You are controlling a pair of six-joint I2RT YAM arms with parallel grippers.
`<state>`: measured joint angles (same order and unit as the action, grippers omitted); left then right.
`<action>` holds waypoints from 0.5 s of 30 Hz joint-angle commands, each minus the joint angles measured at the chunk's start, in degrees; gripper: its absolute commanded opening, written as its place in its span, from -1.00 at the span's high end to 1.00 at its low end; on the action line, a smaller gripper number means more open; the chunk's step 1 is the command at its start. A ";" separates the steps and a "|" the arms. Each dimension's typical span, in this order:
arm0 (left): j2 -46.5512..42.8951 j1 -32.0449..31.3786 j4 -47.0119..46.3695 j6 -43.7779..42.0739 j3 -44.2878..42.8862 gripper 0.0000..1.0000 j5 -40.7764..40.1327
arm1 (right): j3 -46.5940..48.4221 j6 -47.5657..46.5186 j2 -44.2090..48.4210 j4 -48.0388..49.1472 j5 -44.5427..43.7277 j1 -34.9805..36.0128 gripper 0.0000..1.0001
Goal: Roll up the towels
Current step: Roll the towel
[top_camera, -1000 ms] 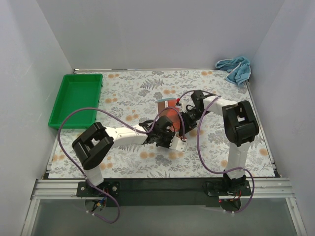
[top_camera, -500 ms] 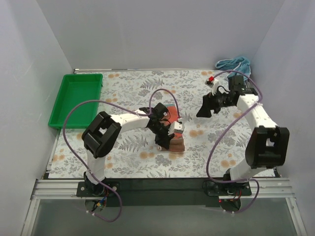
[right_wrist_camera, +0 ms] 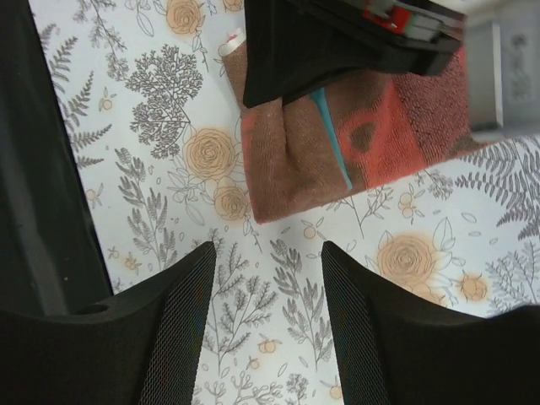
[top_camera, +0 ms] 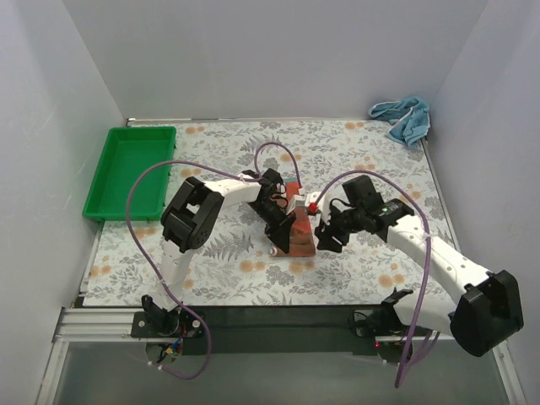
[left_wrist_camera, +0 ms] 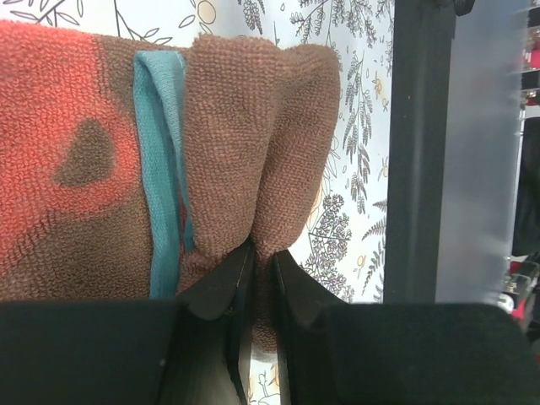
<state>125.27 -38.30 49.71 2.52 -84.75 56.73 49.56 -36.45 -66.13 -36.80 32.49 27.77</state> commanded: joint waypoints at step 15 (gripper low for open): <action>5.33 0.95 1.18 -1.47 -0.68 0.79 -8.39 | -5.70 -3.98 -12.53 22.38 -18.52 19.51 0.00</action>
<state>127.31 -37.60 52.31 2.55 -86.72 58.02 45.06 -38.74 -78.13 -18.24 14.28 46.06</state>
